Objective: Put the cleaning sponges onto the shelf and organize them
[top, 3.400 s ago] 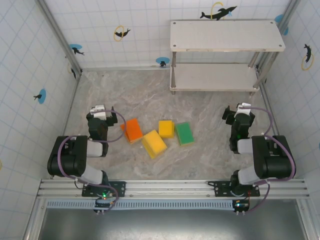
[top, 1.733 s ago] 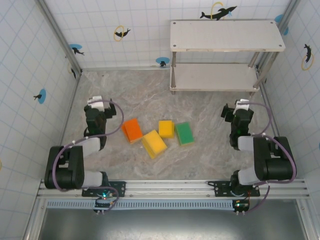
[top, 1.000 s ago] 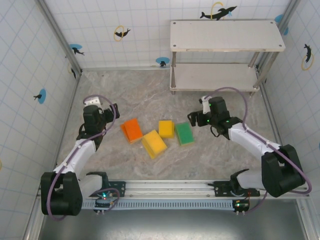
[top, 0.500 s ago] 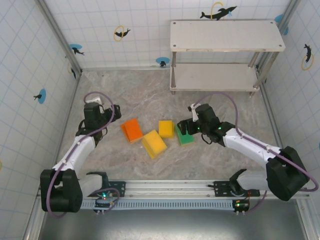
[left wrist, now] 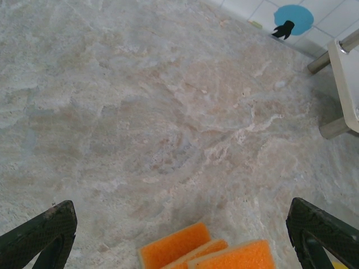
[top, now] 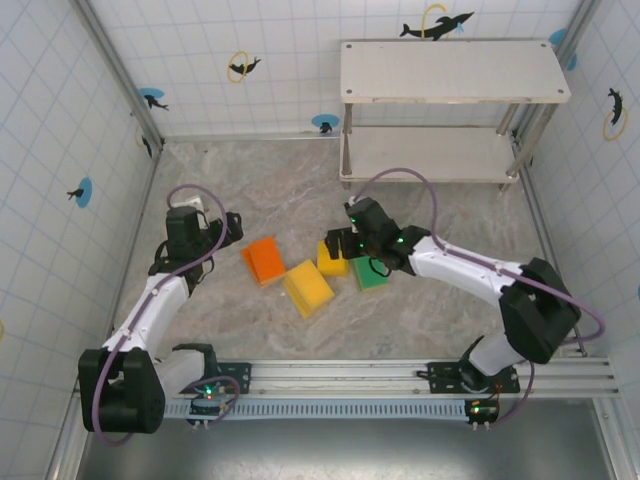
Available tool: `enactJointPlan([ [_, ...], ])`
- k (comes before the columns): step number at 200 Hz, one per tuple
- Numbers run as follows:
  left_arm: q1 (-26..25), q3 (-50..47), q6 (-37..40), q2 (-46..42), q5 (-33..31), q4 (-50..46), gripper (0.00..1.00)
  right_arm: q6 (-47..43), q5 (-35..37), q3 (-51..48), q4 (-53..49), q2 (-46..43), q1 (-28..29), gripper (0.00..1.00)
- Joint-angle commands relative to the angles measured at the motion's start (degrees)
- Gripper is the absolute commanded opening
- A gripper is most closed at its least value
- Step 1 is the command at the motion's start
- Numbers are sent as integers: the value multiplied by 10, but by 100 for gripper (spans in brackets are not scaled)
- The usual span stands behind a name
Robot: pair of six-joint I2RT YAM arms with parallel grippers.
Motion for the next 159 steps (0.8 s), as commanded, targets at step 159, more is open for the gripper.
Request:
enactJointPlan([
  [159,-3,16,25,12,7,-16,98,120,141,257,-269,220,74,99],
])
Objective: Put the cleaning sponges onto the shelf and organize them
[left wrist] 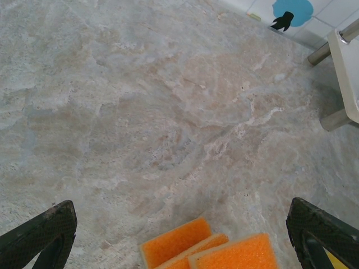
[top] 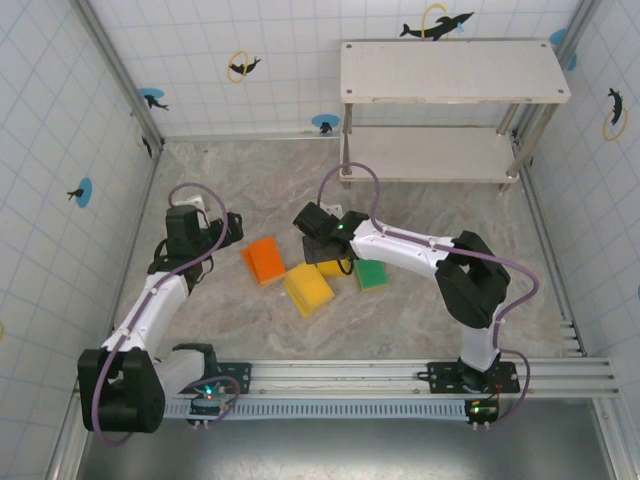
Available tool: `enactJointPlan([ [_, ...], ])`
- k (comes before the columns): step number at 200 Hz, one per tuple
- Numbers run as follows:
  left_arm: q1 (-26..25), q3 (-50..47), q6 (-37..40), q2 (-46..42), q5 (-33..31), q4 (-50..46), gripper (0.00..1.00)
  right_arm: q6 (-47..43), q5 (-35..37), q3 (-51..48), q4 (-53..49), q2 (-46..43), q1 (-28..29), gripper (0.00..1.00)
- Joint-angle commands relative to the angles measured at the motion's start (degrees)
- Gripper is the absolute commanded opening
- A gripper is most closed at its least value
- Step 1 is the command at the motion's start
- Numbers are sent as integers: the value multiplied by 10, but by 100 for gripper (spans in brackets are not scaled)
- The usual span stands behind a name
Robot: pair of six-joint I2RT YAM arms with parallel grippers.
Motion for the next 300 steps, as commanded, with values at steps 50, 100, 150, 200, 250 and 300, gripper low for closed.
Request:
enactJointPlan([
  [50,-3,10,7,14,1,-6,98,12,-13,29,-17,38,-9,99],
  [100,-3,10,5,11,-5,-7,98,7,-22,38,-21,54,-9,92],
  [150,-3,10,4,14,-6,-10,98,5,-28,38,-23,60,-9,86],
  [200,-3,9,5,15,-7,-11,97,3,-35,39,-24,70,-8,81],
  [250,-4,10,4,19,-8,-12,98,-4,-37,46,-28,78,-8,74],
  [300,-3,11,4,21,-9,-12,97,-20,-24,46,-21,62,-12,64],
])
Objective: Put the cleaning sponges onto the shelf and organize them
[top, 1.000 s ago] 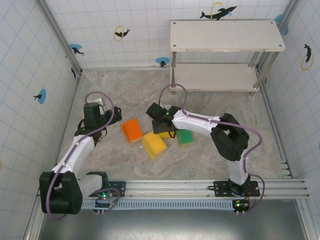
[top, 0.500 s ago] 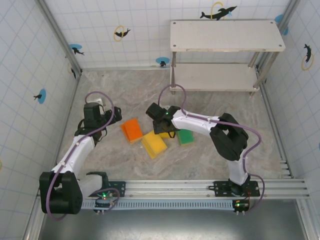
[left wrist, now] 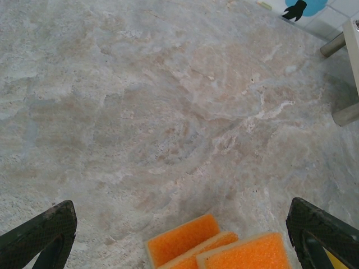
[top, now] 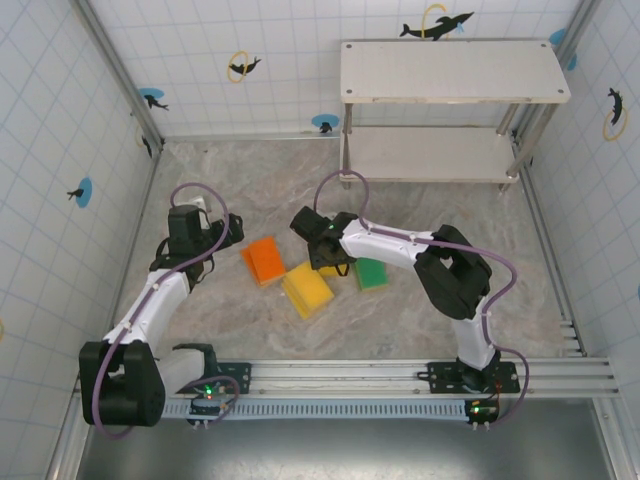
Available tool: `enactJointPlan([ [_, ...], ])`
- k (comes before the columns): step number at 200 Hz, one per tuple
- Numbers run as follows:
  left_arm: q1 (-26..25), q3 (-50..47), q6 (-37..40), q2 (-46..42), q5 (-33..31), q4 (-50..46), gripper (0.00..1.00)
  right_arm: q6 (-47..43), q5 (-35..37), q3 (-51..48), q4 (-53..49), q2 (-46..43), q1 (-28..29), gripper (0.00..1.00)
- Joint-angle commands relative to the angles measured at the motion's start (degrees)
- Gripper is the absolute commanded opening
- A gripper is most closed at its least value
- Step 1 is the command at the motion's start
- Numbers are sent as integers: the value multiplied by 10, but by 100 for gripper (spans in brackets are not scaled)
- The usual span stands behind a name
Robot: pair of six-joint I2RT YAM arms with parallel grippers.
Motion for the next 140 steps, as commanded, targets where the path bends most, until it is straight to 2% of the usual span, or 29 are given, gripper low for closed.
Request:
enactJointPlan([
  [1,-3,11,4,4,-5,-12,97,-11,13,21,-6,-4,-4,64],
  [51,-3,15,6,7,-1,-6,97,-36,27,5,22,-39,-11,59],
  [99,-3,17,6,16,2,-7,98,-74,5,-4,42,-56,-25,57],
  [140,-3,17,6,14,1,-10,98,-104,-34,-40,73,-94,-75,56],
])
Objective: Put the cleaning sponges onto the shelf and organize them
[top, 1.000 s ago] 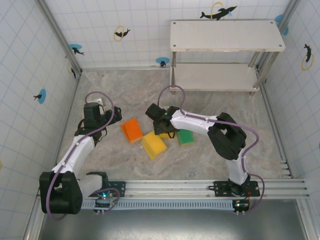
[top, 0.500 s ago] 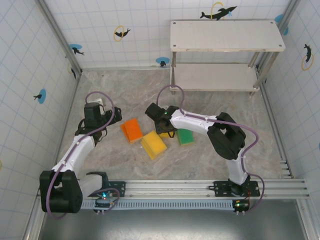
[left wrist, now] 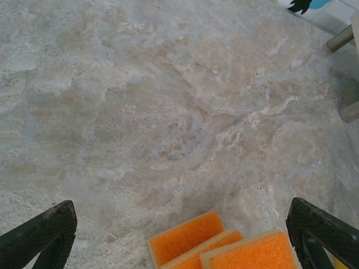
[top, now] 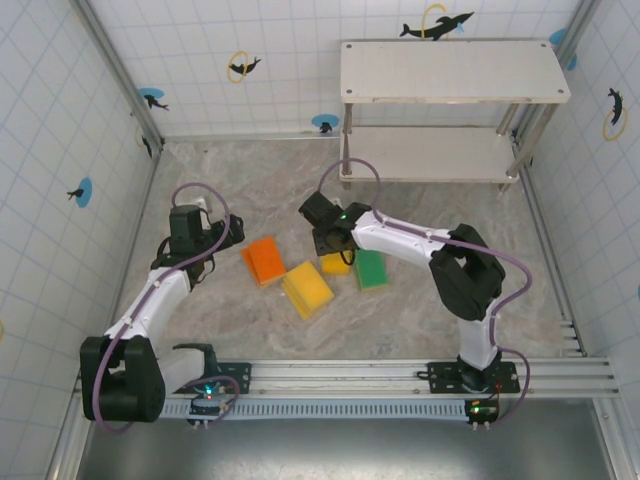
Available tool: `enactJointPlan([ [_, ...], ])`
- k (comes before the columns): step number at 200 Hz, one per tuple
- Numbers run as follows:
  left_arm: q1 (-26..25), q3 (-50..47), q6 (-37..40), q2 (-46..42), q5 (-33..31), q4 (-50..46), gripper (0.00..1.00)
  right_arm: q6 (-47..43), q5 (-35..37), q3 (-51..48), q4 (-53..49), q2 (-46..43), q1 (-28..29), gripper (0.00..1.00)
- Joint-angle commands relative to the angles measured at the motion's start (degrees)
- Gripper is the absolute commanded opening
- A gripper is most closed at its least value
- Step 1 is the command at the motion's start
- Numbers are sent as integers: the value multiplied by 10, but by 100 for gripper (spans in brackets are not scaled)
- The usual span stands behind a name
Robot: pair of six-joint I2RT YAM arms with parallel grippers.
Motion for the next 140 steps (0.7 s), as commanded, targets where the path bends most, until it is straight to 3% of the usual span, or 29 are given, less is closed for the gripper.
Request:
enactJointPlan([
  [1,-3,17,6,1,1,-10,98,-29,-24,-28,25,-48,-36,56],
  [72,-2,19,7,-3,2,-11,98,-117,-61,-113,32,-134,-175,56],
  [107,-3,23,8,-2,4,-19,98,-214,-62,-105,16,-150,-227,57],
  [140,-3,19,5,-19,-2,-26,98,-236,-79,-98,-9,-149,-269,57],
])
